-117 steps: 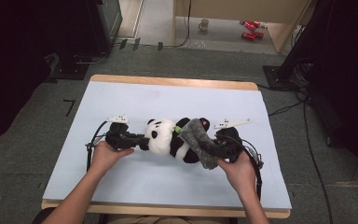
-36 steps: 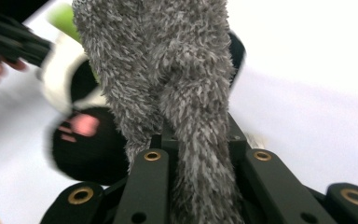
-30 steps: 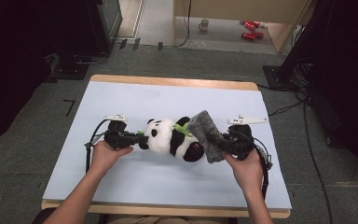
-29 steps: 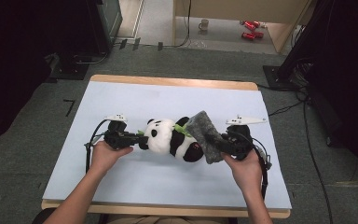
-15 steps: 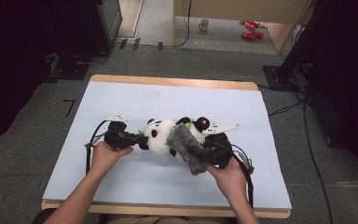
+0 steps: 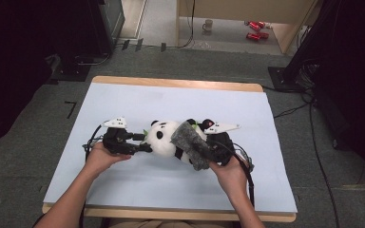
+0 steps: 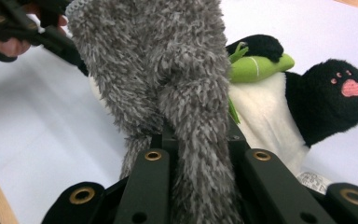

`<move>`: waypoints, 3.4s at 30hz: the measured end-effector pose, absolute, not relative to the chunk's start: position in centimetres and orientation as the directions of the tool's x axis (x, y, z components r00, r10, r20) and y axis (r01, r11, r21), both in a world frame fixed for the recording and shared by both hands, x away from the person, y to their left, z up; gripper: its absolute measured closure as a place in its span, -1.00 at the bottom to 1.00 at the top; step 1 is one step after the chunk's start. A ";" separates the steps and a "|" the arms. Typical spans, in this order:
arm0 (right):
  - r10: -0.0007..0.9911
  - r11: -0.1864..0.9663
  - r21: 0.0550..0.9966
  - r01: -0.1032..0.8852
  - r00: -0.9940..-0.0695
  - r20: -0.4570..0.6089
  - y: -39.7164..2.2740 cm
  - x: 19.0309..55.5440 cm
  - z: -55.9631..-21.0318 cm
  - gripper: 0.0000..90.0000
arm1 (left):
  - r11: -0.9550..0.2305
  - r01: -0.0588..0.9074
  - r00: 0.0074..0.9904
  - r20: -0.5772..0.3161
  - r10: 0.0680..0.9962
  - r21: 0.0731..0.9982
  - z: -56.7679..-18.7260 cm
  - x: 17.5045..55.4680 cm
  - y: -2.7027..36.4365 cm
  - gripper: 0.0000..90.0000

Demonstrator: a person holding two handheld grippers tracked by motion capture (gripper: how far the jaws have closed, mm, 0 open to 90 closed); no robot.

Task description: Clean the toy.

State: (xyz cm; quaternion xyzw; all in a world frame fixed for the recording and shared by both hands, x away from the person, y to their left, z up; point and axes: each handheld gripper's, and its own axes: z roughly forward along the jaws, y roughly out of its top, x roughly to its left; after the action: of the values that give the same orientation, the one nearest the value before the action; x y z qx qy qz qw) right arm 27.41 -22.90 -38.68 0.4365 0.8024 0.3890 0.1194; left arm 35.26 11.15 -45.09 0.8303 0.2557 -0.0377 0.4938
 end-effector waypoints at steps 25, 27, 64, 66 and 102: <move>0.805 0.202 0.723 0.661 -0.532 0.262 -24.6 34.6 -38.1 0.74 | -0.338 0.326 0.884 -0.159 0.439 0.883 -46.4 37.2 7.6 -0.40; 0.809 0.199 0.721 0.663 -0.527 0.261 -24.7 35.1 -38.0 0.74 | -0.315 0.330 0.879 -0.168 0.445 0.890 -46.5 37.4 7.5 -0.27; 0.788 0.273 0.722 0.636 -0.578 0.212 -16.2 34.9 -38.2 0.74 | -0.176 0.635 0.652 -0.400 0.644 0.752 -43.9 35.2 8.0 0.58; 0.801 0.283 0.712 0.643 -0.567 0.193 -16.9 34.8 -38.3 0.74 | -0.178 0.632 0.660 -0.403 0.634 0.755 -44.0 35.3 8.1 0.58; 0.799 0.212 0.761 0.613 -0.558 0.227 -19.1 33.9 -34.4 0.77 | -0.181 0.621 0.674 -0.402 0.619 0.762 -44.2 35.7 8.2 0.59</move>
State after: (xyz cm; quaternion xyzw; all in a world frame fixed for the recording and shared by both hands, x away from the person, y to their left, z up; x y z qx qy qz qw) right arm 33.88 -19.06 -34.43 0.4577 0.7708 0.4297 0.1082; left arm 35.71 8.24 -44.20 0.7686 0.4035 -0.0012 0.4965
